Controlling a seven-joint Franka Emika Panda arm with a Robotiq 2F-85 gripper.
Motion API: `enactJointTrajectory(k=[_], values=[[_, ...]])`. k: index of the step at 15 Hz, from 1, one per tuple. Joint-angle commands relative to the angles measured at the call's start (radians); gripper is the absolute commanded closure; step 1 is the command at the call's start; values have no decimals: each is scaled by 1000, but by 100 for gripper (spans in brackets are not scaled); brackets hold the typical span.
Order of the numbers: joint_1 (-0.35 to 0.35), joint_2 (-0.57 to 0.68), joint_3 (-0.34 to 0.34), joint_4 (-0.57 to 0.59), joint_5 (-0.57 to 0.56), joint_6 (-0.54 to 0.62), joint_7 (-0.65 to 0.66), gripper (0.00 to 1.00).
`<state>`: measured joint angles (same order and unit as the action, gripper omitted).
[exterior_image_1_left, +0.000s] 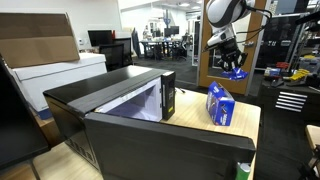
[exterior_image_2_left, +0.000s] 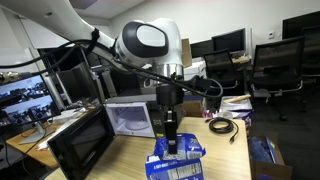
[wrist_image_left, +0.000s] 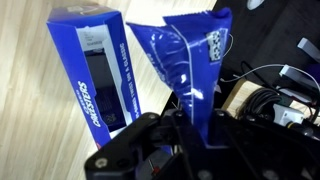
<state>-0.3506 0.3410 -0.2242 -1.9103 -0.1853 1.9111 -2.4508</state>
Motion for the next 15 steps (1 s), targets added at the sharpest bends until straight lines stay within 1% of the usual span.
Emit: enactJointTrajectory(k=[1,8,12,15], values=[[-12,29,4,40,-8,-36,-32,97],[-32,34,13,72,24,-54,-114,97],[-51,28,20,98,95,-57,-161,97],[-56,19,29,92,157,-49,-194,97]])
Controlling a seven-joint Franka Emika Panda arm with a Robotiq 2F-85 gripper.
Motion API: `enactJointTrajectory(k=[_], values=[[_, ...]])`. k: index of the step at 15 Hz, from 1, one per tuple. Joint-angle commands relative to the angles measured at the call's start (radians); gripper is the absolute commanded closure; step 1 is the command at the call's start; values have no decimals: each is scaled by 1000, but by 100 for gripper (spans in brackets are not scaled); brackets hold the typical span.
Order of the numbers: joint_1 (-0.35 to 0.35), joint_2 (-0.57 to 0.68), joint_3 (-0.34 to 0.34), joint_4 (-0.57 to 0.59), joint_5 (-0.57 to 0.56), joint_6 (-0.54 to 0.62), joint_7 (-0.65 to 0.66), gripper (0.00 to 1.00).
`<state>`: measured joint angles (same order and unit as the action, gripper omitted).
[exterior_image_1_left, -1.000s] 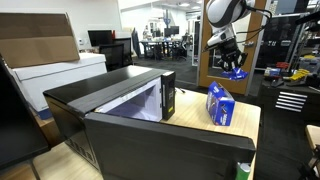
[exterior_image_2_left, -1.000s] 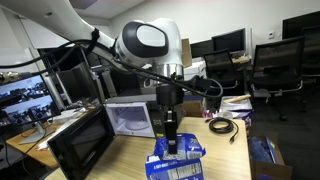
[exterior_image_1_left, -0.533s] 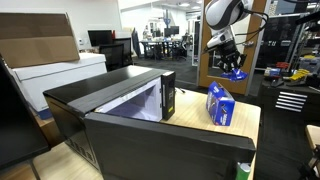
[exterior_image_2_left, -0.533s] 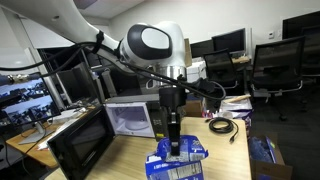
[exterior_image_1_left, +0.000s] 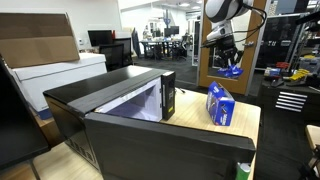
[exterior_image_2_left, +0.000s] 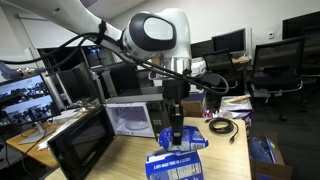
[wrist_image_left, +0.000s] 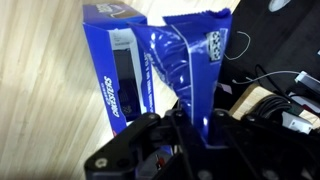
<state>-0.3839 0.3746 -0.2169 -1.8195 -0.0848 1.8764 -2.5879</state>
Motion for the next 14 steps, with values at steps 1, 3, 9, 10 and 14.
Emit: enactJointTrajectory(k=[1,3,9,10,14], values=[[-86,-33,114,-22,43,-2,-23,97],[-151,-44,219,-53,37,17,-11,97],[-255,-43,396,-137,20,106,-13,97],[-241,-46,381,-154,19,135,-13,97],[-125,-59,256,-207,62,269,-13,97]])
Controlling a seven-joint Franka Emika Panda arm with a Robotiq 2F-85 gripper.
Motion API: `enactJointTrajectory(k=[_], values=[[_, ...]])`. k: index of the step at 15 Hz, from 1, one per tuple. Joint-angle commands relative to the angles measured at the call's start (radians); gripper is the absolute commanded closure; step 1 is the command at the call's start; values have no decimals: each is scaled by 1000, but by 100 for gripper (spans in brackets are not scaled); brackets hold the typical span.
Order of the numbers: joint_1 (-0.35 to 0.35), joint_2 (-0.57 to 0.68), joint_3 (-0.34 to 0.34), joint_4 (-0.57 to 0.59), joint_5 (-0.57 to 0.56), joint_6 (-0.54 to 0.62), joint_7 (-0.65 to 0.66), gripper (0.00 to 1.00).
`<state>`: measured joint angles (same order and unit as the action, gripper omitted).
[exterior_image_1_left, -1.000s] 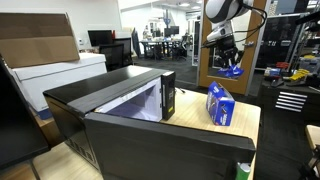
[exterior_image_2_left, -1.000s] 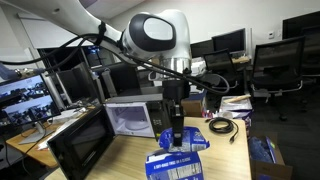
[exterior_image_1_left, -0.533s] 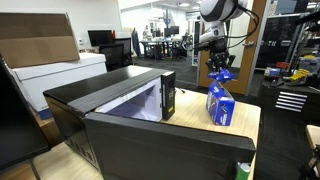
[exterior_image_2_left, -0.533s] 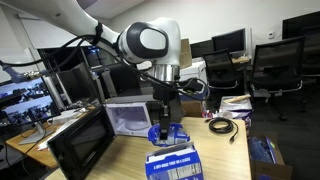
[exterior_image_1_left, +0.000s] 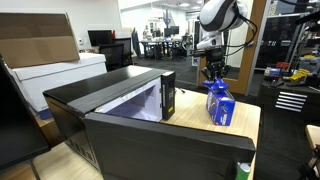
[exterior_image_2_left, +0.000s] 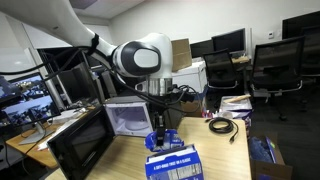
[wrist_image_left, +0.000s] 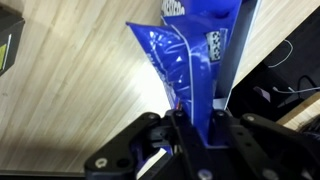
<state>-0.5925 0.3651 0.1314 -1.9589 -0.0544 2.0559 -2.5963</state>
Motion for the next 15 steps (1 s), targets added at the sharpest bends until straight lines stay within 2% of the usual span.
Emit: enactJointTrajectory(k=[1,4,8,13,15], values=[[110,-51,-119,-74,35,107,0,97],[178,-60,-180,-102,39,172,19,97],[243,-81,-226,-139,20,229,77,97],[288,-110,-266,-144,-21,210,185,97],[278,-131,-294,-116,-48,167,188,97]])
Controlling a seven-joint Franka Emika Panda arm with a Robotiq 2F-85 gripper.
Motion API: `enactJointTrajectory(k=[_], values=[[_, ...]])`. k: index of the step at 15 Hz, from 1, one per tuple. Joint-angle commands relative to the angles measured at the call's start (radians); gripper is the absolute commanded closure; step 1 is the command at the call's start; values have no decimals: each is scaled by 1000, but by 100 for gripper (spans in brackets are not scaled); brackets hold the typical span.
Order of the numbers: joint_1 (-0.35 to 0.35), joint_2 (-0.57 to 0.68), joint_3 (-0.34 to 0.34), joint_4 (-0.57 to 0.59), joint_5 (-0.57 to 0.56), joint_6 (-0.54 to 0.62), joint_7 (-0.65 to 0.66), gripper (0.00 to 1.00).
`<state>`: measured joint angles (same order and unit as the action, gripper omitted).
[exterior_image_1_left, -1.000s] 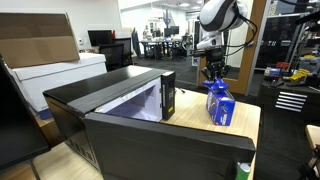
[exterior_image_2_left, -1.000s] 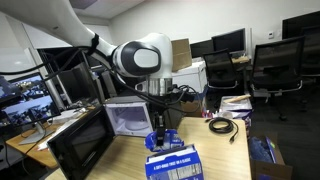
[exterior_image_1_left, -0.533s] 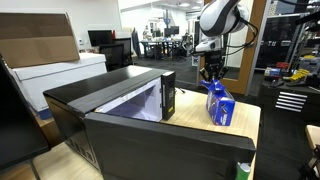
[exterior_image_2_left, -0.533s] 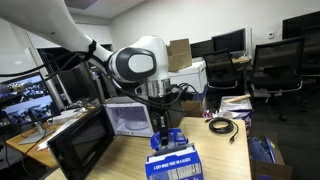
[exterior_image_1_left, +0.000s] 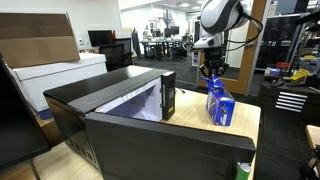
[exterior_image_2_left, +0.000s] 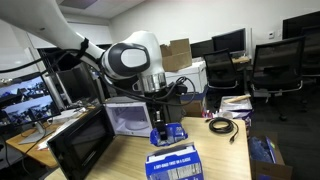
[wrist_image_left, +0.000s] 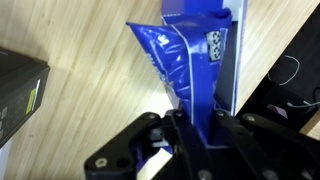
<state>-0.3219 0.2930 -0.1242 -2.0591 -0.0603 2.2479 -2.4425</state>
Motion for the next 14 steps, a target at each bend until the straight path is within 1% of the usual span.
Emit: enactJointTrajectory(k=[1,5,9,14], values=[[7,-64,-49,-12,-57,-29,43,97],[7,-85,-93,3,-116,-68,70,97],[7,-75,-88,5,-90,-155,45,97],[-1,-64,-78,11,-63,-198,7,97]])
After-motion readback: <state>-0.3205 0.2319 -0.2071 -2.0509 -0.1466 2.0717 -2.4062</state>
